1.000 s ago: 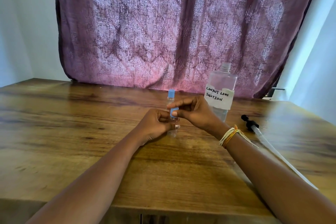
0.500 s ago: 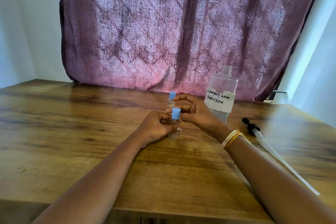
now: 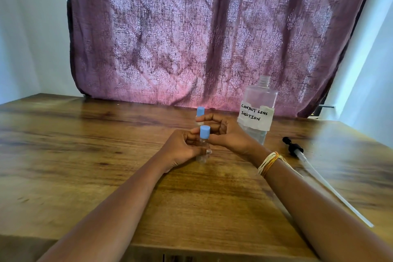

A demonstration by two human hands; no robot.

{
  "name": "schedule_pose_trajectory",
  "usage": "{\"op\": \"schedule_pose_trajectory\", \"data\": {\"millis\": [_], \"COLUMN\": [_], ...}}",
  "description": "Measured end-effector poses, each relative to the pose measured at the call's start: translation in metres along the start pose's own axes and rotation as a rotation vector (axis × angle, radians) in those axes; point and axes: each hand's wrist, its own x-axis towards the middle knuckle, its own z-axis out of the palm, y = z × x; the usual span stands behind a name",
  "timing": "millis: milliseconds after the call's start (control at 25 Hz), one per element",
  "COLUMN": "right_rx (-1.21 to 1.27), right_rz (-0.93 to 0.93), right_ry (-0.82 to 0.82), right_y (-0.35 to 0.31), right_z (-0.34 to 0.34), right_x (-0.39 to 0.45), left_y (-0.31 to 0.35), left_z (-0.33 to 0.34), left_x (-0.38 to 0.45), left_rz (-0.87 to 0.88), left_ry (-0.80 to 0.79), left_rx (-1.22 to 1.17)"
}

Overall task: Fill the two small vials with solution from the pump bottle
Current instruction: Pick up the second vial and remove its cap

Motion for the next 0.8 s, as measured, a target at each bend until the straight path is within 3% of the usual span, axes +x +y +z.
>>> {"op": "schedule_pose_trajectory", "data": {"millis": [240, 440, 680, 800], "right_rx": [-0.140, 0.013, -0.161, -0.036], "right_rz": [0.012, 0.001, -0.007, -0.013], "right_ry": [0.234, -0.001, 0.191, 0.107], "right_y": [0.001, 0.001, 0.002, 0.001], "right_z": [0.001, -0.005, -0.004, -0.007], "right_x": [0.004, 0.003, 0.004, 0.003], "left_y": [0.000, 0.000, -0.004, -0.002], "left_z": [0.002, 0.000, 0.000, 0.001], "left_x": [-0.001, 0.000, 0.000, 0.001], "left_rz": [-0.008, -0.013, -0.006, -0.018], "left_ry": [0.010, 0.009, 0.002, 0.012], "left_rx": [-0.029, -0.020, -0.039, -0.031]}}
